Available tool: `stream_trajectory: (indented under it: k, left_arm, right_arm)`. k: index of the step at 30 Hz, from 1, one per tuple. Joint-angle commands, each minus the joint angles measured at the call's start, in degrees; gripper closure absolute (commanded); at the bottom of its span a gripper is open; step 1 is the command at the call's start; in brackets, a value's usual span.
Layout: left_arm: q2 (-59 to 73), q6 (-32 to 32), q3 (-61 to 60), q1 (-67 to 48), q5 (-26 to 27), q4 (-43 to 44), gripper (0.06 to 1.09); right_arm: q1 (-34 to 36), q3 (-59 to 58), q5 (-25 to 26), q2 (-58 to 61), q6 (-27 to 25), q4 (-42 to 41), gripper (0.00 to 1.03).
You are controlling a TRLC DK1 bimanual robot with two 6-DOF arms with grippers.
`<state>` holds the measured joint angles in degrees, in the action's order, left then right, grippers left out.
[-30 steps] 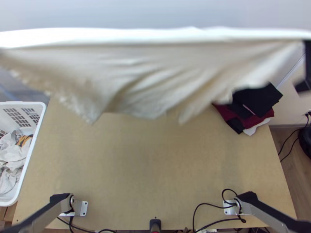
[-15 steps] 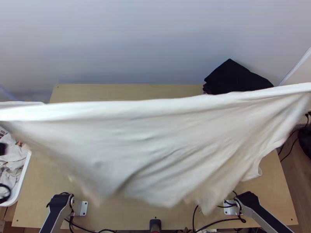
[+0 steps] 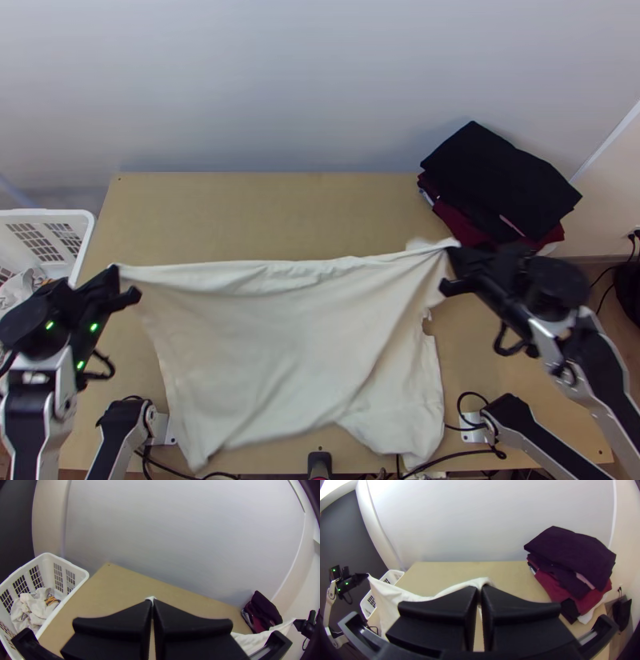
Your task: Fold the t-shirt
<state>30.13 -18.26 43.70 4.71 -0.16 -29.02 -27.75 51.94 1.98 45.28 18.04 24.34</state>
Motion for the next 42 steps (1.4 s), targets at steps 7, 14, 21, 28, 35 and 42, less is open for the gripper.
stream_trajectory:
  k: [7,14,21,28,35,42]
  left_arm:
    - [24.71,-0.64,1.3,0.83,0.43,14.34,1.05]
    - [49.59,0.51,13.16,2.85,1.13,17.5,1.05]
    - [67.25,0.24,25.73,6.28,3.68,20.14,1.05]
    - [79.03,-2.22,35.66,7.51,3.68,20.14,1.05]
    - [88.0,-6.0,44.72,6.98,3.68,20.23,1.05]
    - [94.15,-10.04,53.06,6.63,3.68,18.38,1.02]
  right_arm:
    - [3.75,-0.7,-4.61,18.97,3.14,-12.47,1.0]
    - [7.01,8.0,-4.97,36.73,3.4,-17.22,1.0]
    - [9.64,18.19,-4.88,51.84,2.88,-19.59,1.0]
    - [11.75,28.39,-4.88,63.62,3.05,-19.5,1.0]
    - [11.93,38.32,-4.88,72.41,3.84,-16.78,1.0]
    - [11.84,47.2,-4.88,77.77,5.51,-13.7,1.0]
